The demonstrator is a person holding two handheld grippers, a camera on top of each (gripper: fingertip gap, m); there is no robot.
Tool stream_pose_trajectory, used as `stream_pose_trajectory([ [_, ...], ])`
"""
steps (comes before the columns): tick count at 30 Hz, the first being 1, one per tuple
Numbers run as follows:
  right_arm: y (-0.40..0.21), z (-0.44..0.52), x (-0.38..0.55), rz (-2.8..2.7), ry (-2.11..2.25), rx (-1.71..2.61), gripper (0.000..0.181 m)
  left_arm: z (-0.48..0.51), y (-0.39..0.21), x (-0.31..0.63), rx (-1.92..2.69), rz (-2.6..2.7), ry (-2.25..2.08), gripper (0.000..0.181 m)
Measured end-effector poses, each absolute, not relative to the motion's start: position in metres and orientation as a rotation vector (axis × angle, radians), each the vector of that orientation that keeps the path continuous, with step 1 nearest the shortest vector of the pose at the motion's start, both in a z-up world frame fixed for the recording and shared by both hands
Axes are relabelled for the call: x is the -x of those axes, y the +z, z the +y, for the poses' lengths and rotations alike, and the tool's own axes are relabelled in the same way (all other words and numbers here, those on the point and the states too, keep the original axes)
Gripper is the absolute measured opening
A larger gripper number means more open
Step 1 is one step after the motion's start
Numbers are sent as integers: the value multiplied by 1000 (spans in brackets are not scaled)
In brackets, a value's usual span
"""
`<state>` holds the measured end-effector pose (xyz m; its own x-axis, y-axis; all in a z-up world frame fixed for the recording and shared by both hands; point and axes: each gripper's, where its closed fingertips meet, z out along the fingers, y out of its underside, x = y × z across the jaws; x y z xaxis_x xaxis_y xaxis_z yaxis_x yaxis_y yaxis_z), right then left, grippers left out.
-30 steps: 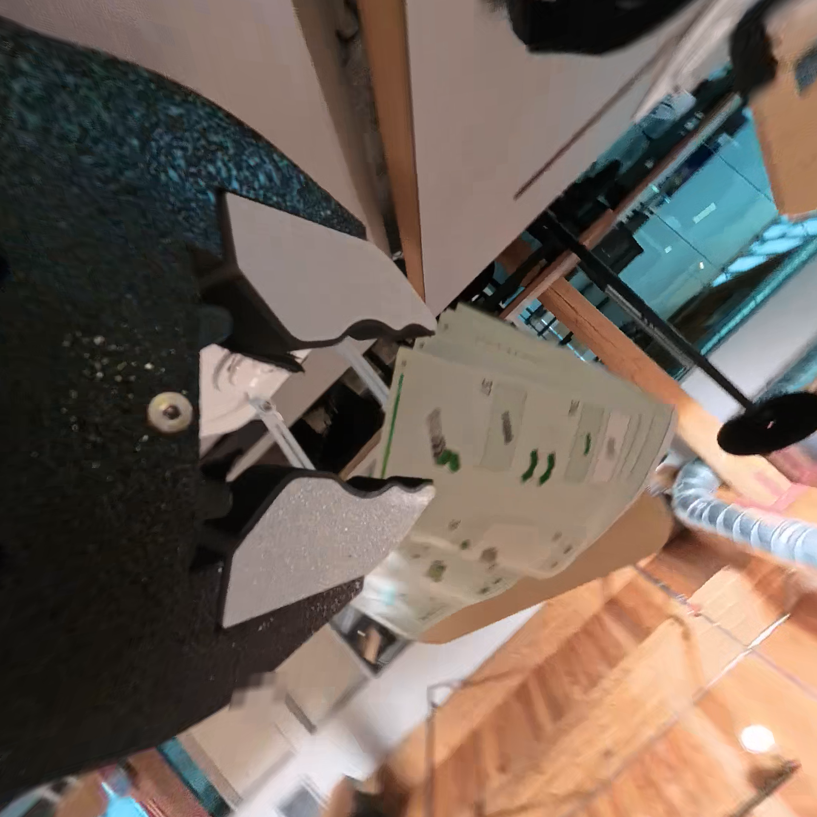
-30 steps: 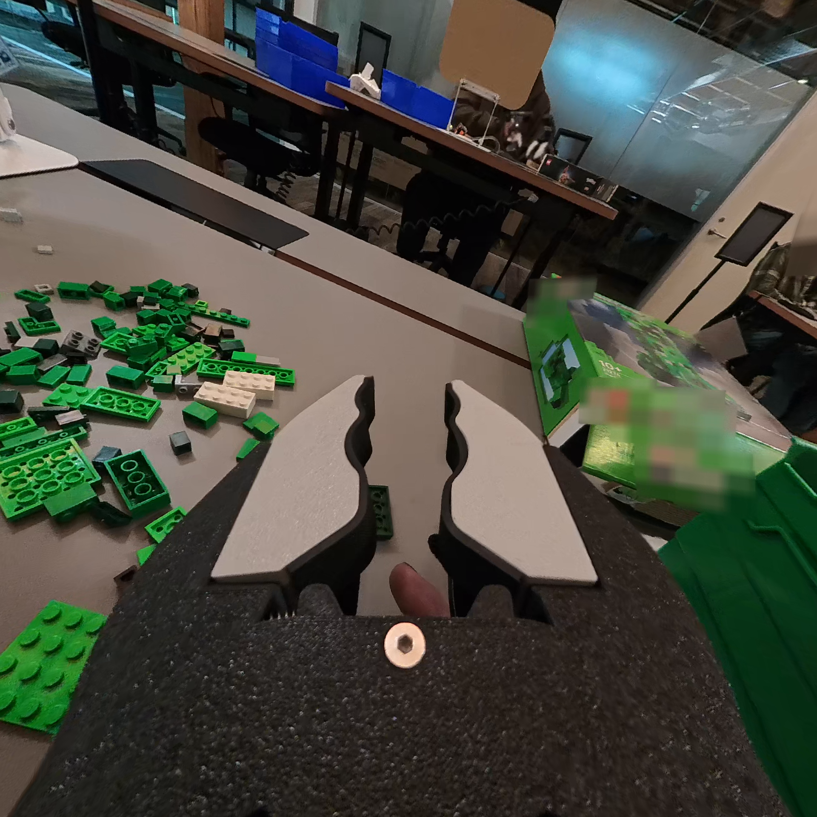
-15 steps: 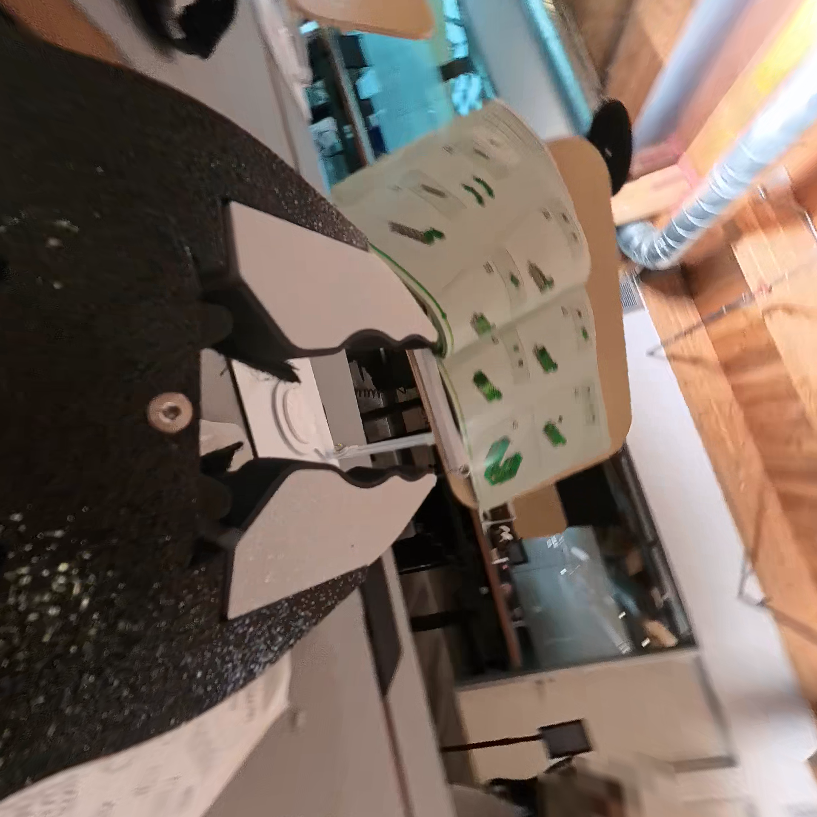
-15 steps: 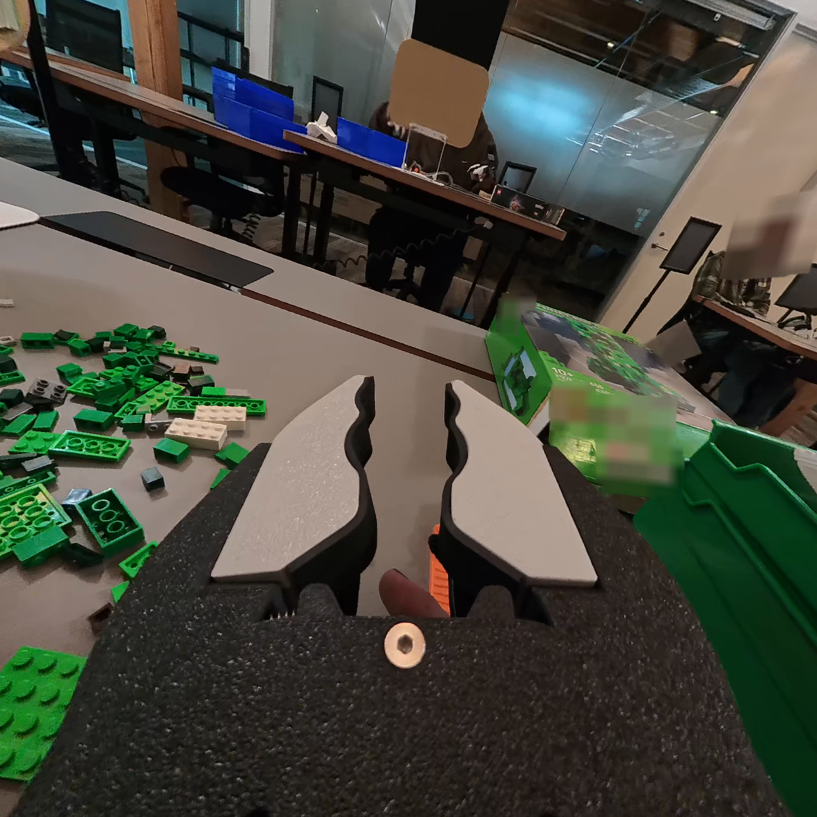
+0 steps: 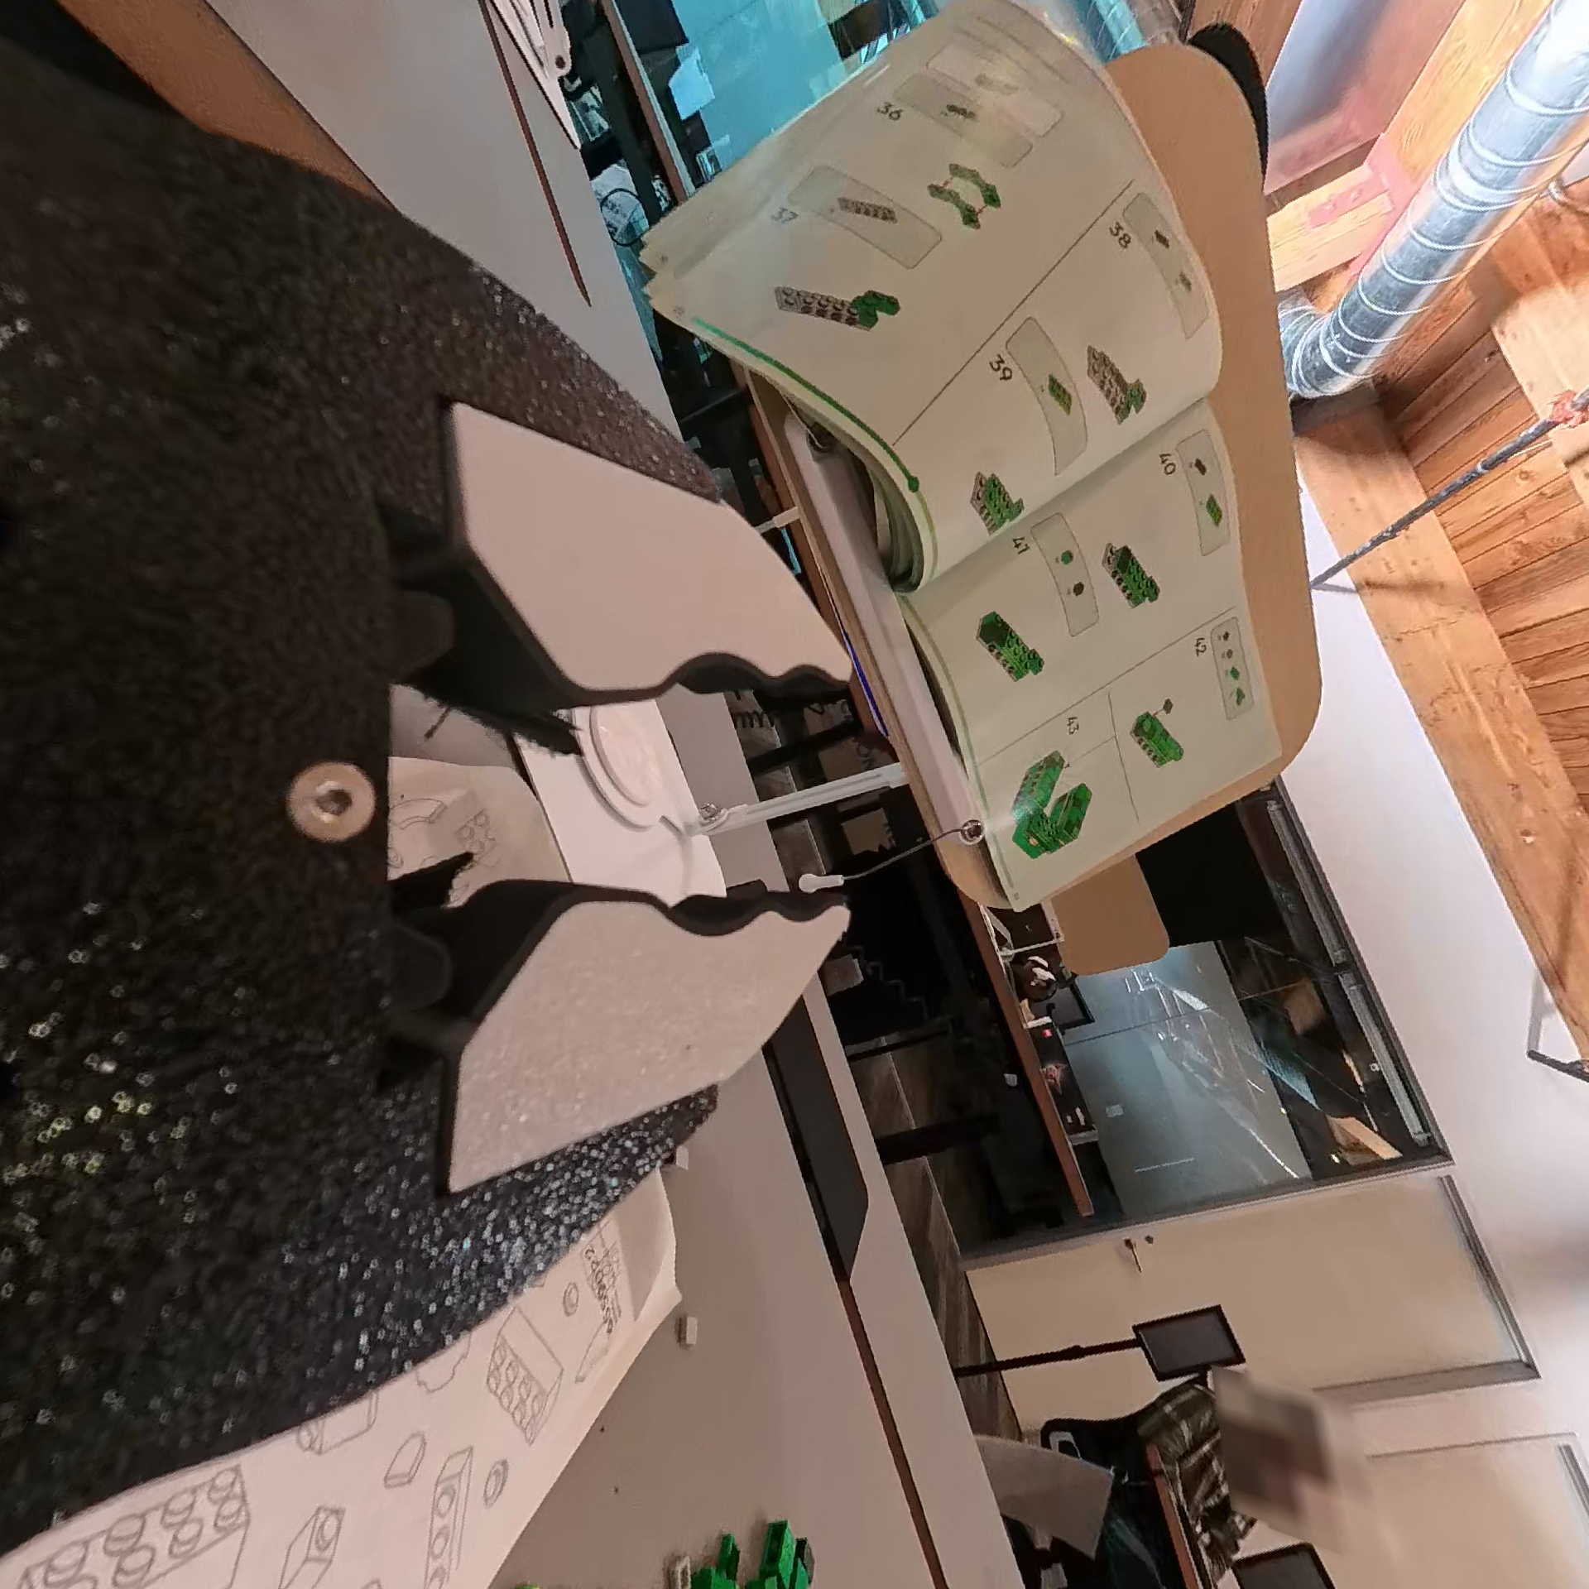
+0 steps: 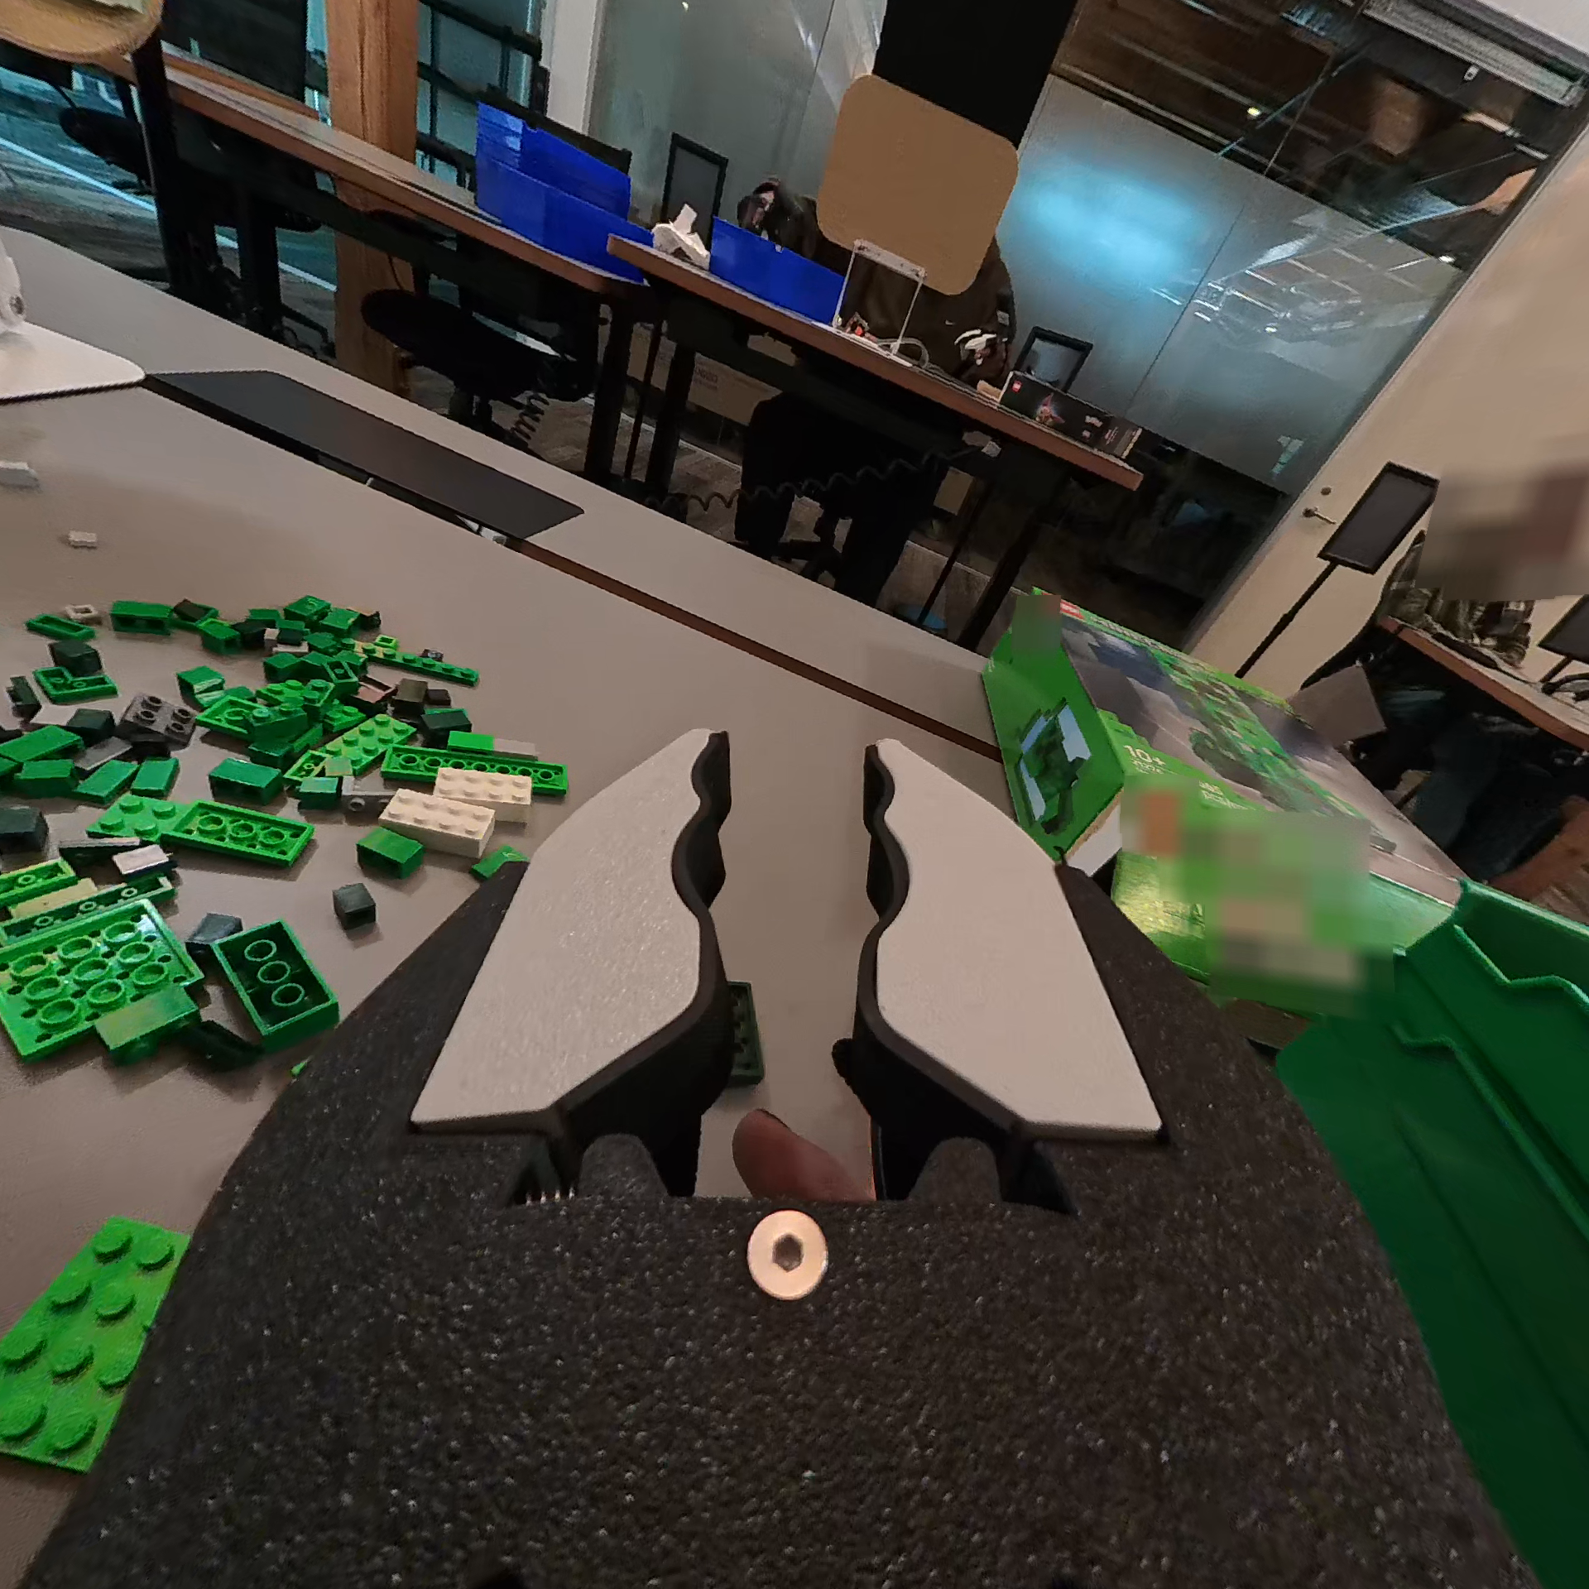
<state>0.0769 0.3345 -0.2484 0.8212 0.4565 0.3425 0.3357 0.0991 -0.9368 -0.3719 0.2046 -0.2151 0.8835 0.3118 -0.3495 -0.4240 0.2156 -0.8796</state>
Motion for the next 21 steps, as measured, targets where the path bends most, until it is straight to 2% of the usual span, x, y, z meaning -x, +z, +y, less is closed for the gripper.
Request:
stream_pose_trajectory([
  [6,-252,332,-70,-702,95,1503,29,205,-215,371,1255,100,498,43],
  [9,-252,332,-68,-714,95,1503,29,210,-212,363,1290,156,530,48],
  [16,-252,332,-70,-706,105,1505,29,287,-190,341,1380,563,1108,45],
  [21,-252,333,-71,-708,101,1505,29,345,-176,340,1401,669,1208,46],
])
